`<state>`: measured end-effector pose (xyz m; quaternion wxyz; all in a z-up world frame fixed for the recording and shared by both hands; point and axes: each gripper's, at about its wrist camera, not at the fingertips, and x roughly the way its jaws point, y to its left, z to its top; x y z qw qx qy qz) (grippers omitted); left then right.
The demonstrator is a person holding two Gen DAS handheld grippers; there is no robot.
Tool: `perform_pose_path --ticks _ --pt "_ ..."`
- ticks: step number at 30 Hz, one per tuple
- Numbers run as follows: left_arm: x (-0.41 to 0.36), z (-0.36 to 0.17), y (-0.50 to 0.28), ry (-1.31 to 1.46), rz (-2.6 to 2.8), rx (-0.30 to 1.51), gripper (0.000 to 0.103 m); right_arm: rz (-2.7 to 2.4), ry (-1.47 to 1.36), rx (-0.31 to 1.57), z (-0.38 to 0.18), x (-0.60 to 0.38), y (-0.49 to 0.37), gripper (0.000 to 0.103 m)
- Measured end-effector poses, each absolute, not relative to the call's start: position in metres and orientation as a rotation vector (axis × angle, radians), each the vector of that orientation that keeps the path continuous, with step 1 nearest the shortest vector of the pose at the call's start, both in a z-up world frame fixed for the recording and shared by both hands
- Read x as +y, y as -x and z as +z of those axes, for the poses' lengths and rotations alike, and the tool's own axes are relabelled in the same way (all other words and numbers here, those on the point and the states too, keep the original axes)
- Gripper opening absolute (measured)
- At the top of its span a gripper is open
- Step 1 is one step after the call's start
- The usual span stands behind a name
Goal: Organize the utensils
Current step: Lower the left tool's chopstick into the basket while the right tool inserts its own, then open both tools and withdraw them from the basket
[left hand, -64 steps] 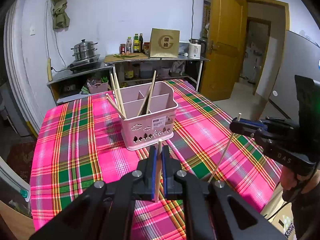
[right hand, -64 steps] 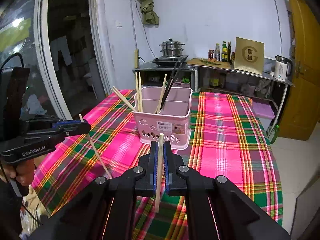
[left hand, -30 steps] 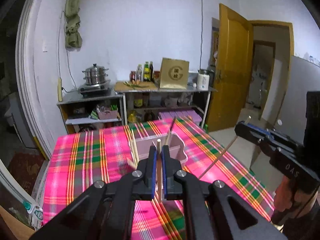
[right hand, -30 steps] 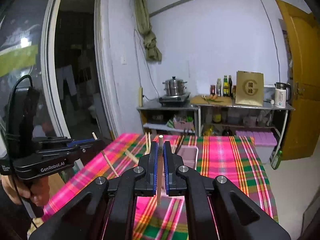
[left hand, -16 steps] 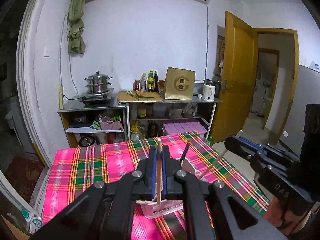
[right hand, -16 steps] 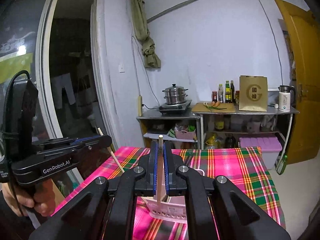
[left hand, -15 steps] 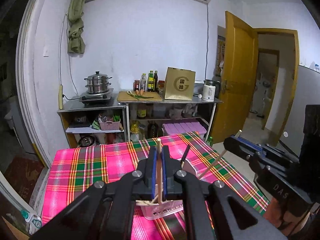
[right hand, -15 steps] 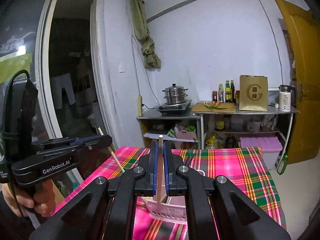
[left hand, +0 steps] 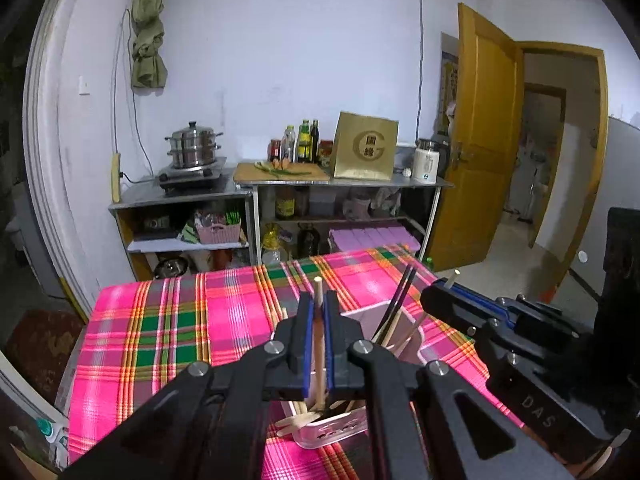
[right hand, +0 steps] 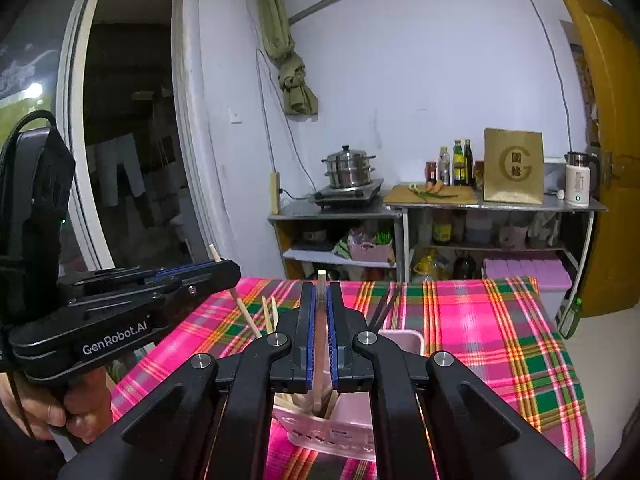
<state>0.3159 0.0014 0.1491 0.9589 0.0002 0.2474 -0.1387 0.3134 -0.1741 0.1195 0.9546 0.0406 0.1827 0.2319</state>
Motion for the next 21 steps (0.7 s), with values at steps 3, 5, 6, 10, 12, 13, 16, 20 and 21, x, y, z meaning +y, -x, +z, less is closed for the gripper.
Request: perform_pose_path --ticks 3,5,6,10,12,13,16,20,21 --pt "0.0 0.134 -0.322 -0.005 -0.278 0.53 0.005 0.47 -0.086 0.391 0.108 -0.173 -0.321 0.005" --pt "-0.002 0.124 -0.325 -0.007 -0.278 0.552 0.005 0.466 -0.081 0.408 0.1 -0.172 -0.325 0.005" --pt "-0.003 0.119 -0.326 -0.009 -0.277 0.564 0.005 0.464 -0.078 0.416 0.096 -0.171 -0.326 0.005" --pt "-0.007 0.104 -0.332 -0.016 -0.269 0.599 0.006 0.464 -0.077 0.455 0.082 -0.17 -0.333 0.005" --pt "-0.008 0.104 -0.332 -0.013 -0.272 0.594 0.006 0.463 -0.073 0.47 0.076 -0.168 -0.335 0.005" --pt "-0.008 0.104 -0.331 -0.008 -0.28 0.599 0.006 0.462 -0.073 0.472 0.074 -0.168 -0.335 0.005" --pt "-0.011 0.104 -0.329 -0.019 -0.291 0.606 0.007 0.466 -0.077 0.49 0.072 -0.167 -0.337 0.005" --pt "-0.009 0.102 -0.328 -0.008 -0.305 0.631 0.009 0.466 -0.068 0.511 0.071 -0.167 -0.336 0.006" --pt "-0.009 0.101 -0.327 -0.005 -0.305 0.635 0.012 0.463 -0.067 0.516 0.07 -0.168 -0.335 0.01"
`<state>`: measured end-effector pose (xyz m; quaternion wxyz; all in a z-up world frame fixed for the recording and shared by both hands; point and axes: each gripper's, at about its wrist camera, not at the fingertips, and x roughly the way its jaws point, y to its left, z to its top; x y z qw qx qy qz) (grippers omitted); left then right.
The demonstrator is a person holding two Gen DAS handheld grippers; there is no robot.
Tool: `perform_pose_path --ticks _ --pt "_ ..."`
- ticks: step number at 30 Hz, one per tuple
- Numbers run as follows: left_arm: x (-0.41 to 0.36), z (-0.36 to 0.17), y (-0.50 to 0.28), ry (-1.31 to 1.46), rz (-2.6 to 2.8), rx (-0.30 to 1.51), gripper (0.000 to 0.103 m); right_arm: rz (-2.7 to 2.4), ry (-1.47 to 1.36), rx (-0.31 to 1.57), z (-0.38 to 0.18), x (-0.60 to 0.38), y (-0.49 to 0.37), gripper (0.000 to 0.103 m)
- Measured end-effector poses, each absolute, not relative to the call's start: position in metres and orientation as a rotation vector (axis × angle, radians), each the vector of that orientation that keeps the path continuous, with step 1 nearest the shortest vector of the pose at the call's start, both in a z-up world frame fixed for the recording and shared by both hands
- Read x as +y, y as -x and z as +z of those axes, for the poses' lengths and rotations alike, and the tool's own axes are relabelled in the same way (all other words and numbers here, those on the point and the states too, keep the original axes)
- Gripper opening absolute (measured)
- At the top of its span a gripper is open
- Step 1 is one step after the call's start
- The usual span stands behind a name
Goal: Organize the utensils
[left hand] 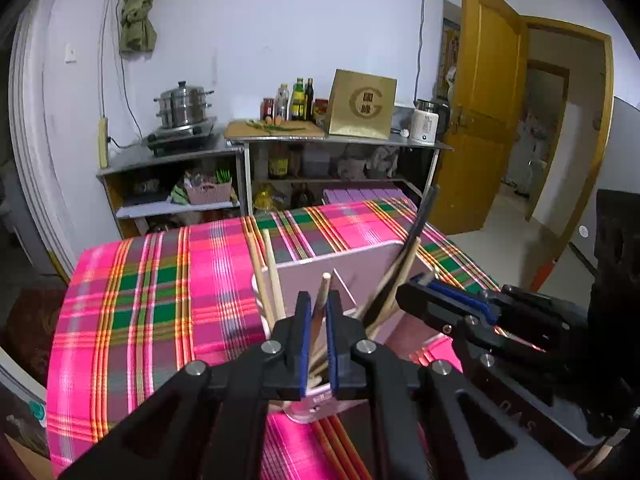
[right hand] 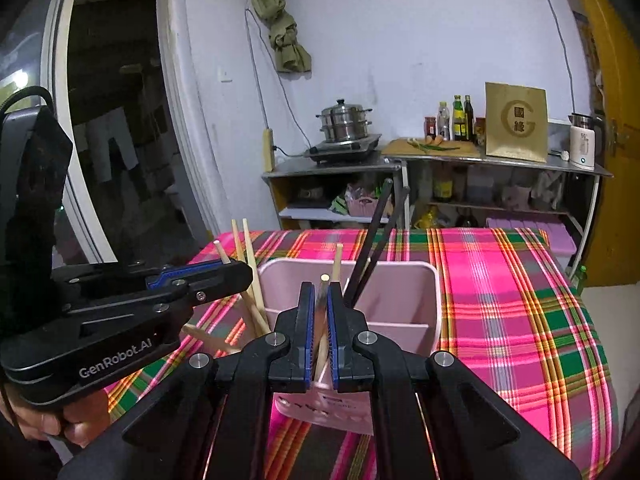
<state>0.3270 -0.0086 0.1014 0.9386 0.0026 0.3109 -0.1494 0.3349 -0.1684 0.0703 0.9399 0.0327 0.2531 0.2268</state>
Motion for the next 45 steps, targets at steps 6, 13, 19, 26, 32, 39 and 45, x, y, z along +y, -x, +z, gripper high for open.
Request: perform_pose_path --ticks 6,13,19,26,32,39,45 --pt "-0.004 0.103 -0.311 0.014 -0.3 0.618 0.033 0.467 -0.058 0.512 0.073 -0.176 -0.319 0.022" --pt "-0.001 0.107 -0.287 0.023 -0.307 0.613 0.035 0.476 -0.067 0.488 0.079 -0.185 -0.291 0.03" --pt "0.003 0.113 -0.255 0.045 -0.293 0.569 0.039 0.455 -0.079 0.459 0.086 -0.198 -0.261 0.03" --pt "0.001 0.097 -0.206 0.078 -0.285 0.536 0.042 0.418 -0.04 0.445 0.076 -0.206 -0.215 0.03" --pt "-0.005 0.078 -0.172 0.061 -0.254 0.523 0.042 0.384 -0.006 0.45 0.061 -0.207 -0.174 0.031" --pt "-0.004 0.06 -0.129 0.063 -0.207 0.5 0.042 0.353 0.001 0.446 0.047 -0.211 -0.131 0.031" --pt "-0.007 0.048 -0.096 0.035 -0.174 0.484 0.042 0.344 0.014 0.431 0.038 -0.21 -0.098 0.031"
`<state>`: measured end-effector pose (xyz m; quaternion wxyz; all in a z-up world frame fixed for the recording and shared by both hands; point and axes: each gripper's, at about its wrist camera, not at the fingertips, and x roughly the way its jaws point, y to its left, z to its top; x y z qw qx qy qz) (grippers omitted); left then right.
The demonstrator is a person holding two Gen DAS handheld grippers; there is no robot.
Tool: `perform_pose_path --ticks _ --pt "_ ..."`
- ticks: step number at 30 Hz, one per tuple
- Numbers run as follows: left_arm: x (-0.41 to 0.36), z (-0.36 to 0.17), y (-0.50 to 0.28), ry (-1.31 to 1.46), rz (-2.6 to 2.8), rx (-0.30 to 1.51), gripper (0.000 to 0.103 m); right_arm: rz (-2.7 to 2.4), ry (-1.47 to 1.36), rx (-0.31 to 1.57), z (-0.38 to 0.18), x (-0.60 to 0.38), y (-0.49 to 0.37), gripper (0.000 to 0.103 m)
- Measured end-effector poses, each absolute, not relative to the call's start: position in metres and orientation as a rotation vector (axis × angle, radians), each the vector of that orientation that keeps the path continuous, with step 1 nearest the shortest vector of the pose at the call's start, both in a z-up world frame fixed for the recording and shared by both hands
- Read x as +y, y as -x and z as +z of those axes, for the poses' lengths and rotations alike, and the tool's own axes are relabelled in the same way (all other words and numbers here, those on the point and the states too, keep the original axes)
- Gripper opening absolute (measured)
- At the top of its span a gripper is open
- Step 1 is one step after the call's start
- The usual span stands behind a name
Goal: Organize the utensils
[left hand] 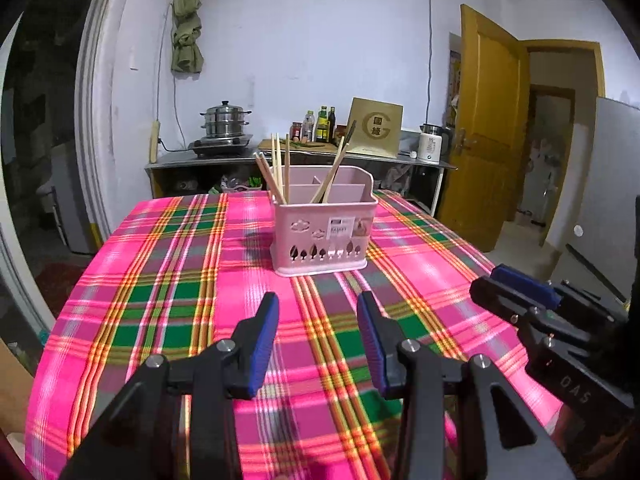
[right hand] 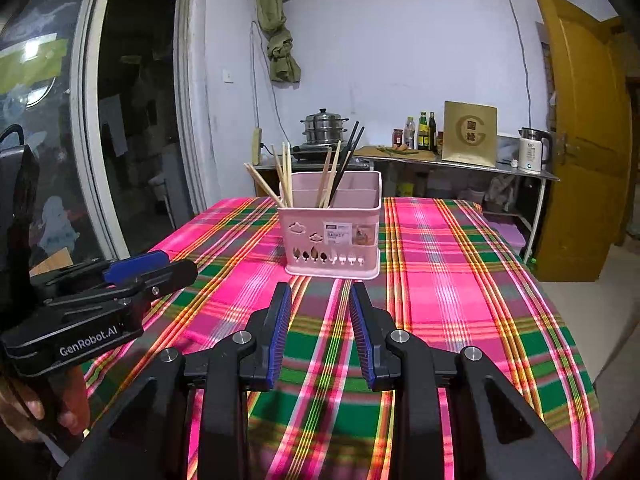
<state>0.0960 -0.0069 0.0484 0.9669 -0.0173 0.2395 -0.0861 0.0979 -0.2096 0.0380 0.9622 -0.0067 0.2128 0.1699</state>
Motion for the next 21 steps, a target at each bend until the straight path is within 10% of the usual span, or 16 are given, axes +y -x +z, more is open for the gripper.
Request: perform_pose_path --ticks 21 --pt "-0.01 0.038 -0.074 0.042 -0.161 0.487 0.042 0.353 0.018 0.426 0.033 -0.204 -0.072 0.031"
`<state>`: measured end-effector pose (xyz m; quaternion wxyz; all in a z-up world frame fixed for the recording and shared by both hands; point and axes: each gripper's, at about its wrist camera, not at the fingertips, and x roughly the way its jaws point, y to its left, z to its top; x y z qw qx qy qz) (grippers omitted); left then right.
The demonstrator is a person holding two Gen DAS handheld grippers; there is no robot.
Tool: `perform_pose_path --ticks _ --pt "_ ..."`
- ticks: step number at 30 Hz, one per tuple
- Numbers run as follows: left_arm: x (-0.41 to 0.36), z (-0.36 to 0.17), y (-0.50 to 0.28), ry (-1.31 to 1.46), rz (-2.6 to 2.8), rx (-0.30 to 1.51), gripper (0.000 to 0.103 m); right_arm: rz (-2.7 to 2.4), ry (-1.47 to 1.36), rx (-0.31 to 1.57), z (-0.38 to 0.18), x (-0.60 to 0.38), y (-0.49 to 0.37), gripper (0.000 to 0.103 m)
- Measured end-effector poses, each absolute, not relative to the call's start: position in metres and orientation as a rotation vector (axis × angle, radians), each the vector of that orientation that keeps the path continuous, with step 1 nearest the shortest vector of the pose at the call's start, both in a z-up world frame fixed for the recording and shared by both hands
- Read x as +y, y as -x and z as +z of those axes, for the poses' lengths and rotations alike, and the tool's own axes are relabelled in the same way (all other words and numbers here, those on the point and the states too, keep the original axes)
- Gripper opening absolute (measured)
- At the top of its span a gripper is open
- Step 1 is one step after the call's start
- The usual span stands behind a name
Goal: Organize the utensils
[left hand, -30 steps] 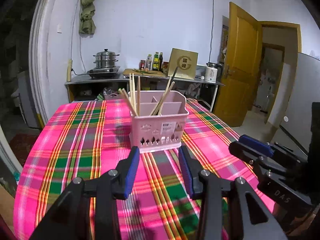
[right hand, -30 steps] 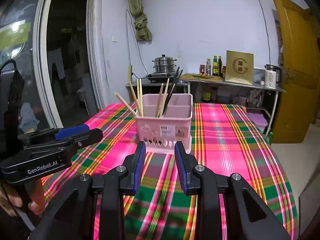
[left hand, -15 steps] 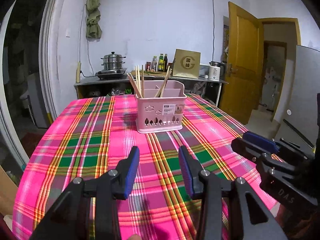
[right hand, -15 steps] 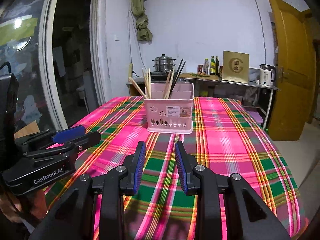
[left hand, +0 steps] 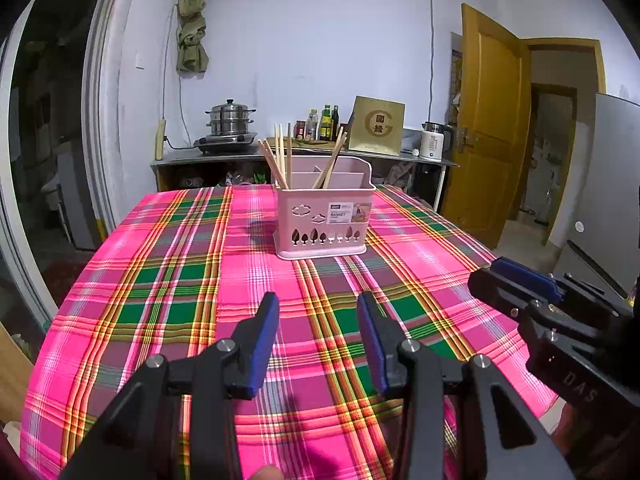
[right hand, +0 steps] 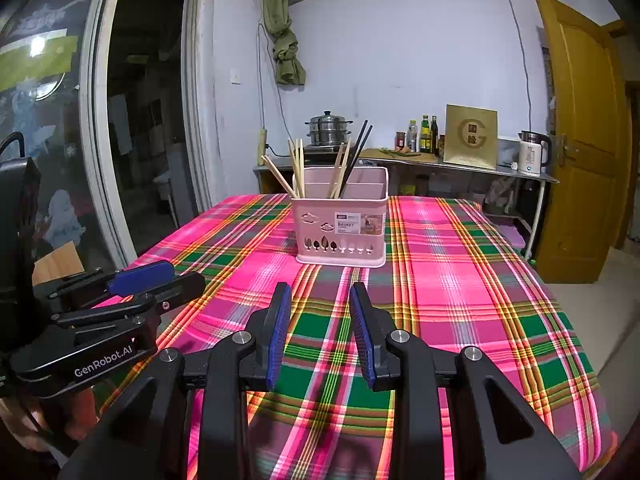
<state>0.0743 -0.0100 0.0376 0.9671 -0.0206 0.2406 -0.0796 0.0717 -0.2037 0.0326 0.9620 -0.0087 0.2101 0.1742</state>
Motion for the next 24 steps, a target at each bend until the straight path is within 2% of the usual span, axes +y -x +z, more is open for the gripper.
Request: perform_pose_path --ticks 24 --pt "-0.0102 0.0386 -0.0706 0.04 -0.153 0.481 0.042 0.352 0.017 0.429 0.0331 -0.2047 -0.072 0.031"
